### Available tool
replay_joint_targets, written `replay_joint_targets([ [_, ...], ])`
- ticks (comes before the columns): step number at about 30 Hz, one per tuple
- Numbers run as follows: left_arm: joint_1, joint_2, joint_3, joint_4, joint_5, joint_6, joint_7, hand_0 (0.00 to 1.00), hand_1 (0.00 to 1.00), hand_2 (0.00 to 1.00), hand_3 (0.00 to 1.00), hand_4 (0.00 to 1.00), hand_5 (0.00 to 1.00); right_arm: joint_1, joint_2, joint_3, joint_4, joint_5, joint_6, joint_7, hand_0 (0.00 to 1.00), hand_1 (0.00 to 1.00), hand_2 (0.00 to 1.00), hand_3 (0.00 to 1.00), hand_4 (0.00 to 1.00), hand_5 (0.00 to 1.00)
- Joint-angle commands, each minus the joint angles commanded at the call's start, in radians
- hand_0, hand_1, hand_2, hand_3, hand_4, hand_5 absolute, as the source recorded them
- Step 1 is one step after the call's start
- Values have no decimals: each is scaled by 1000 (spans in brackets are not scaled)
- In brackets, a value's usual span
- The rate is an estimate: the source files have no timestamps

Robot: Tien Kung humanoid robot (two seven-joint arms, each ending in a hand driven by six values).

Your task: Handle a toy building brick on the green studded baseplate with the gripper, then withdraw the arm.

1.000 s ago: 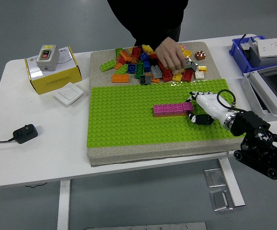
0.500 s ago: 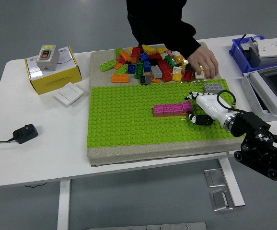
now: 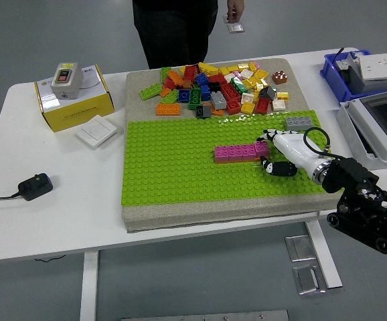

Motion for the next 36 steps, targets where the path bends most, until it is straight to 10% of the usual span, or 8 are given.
replay_joint_targets([
  [22, 9, -2, -3, 0, -3, 1, 0, 666, 665, 661, 658, 347, 661, -94, -71, 138, 170, -36, -12, -26, 908, 916, 971, 784, 511, 402],
  [36, 7, -3, -5, 0, -3, 2, 0, 666, 665, 661, 659, 348, 664, -104, -60, 142, 145, -23, -13, -20, 909, 916, 970, 721, 513, 404],
])
